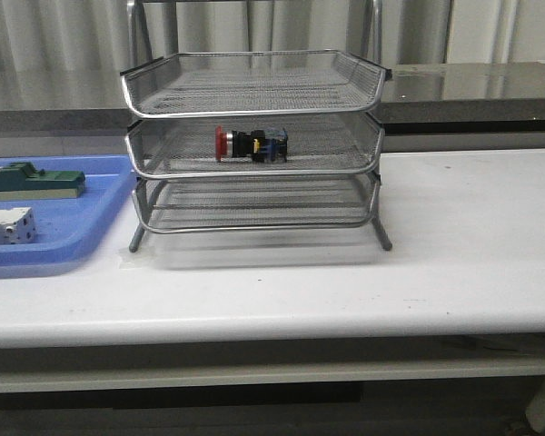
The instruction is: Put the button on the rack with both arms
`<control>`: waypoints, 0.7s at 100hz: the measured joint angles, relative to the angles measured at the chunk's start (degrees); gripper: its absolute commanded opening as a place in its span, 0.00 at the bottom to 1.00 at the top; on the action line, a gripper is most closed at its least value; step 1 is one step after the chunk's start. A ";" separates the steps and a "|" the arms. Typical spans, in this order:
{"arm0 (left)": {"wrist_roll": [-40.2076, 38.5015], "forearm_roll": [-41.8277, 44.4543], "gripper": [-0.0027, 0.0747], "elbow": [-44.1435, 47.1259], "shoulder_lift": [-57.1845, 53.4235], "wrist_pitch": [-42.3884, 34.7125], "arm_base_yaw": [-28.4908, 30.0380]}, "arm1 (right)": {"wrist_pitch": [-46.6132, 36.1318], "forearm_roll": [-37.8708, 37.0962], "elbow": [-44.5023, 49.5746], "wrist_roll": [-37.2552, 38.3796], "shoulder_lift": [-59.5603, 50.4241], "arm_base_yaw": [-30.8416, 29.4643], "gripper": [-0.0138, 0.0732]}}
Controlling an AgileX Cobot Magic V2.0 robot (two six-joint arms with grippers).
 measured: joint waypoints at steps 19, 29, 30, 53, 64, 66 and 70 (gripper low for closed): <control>-4.93 1.46 0.04 6.35 -5.91 0.32 0.00 | 0.00 0.00 0.00 0.00 0.00 0.00 0.09; -7.22 2.28 0.04 10.26 -10.33 0.44 0.00 | 0.00 0.00 0.00 0.00 0.00 0.00 0.09; -7.38 2.38 0.04 10.53 -10.66 0.43 0.00 | 0.00 0.00 0.00 0.00 0.00 0.00 0.09; -10.87 4.13 0.04 17.18 -20.62 1.13 0.00 | 0.00 0.00 0.00 0.00 0.00 0.00 0.09; -11.14 4.13 0.04 17.18 -23.11 0.86 0.00 | 0.00 0.00 0.00 0.00 0.00 0.00 0.09; -11.14 4.24 0.04 17.18 -23.21 0.86 0.00 | 0.00 0.00 0.00 0.00 0.00 0.00 0.09; -11.21 4.23 0.04 17.18 -23.21 0.76 0.00 | 0.00 0.00 0.00 0.00 0.00 0.00 0.09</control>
